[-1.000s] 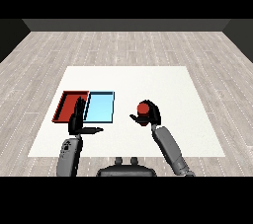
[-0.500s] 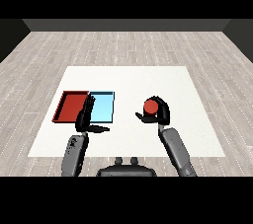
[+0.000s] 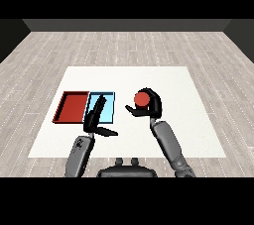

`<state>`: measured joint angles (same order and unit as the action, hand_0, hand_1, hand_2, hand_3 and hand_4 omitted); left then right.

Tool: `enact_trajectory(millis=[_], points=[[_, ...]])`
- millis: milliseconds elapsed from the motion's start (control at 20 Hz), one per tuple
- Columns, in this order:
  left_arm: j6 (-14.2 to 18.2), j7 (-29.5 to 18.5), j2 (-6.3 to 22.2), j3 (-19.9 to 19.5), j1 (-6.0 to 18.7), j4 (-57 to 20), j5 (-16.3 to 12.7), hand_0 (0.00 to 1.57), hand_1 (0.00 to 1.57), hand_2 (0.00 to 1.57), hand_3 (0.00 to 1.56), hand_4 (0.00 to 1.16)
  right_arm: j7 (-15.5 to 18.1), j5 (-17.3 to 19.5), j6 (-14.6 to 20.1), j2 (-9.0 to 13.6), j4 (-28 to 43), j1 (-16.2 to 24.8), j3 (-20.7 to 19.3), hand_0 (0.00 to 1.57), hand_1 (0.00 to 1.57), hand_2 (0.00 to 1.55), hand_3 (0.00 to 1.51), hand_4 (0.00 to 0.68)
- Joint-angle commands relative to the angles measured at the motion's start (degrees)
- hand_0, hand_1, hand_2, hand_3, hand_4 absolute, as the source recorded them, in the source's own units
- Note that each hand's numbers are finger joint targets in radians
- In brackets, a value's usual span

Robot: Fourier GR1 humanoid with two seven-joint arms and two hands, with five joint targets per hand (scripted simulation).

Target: Pick the red can and put it in the red box

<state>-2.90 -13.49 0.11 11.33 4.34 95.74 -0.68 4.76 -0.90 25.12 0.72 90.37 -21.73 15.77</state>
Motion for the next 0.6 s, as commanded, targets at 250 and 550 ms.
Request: enact_trajectory(millis=[250, 550], points=[[4.6, 6.4, -0.1, 5.9, 7.1, -2.6, -5.1, 0.00, 0.00, 0.00, 0.00, 0.00, 2.4, -0.2, -1.1, -0.7, 3.2, 0.6, 0.0, 1.57, 1.57, 1.48, 1.42, 0.655], [6.3, 4.2, -0.1, 8.1, 10.3, -10.2, -5.4, 0.00, 0.00, 0.00, 0.00, 0.00, 2.9, 0.9, -0.1, -0.7, 1.3, -2.0, 1.1, 1.57, 1.57, 1.48, 1.42, 0.647]])
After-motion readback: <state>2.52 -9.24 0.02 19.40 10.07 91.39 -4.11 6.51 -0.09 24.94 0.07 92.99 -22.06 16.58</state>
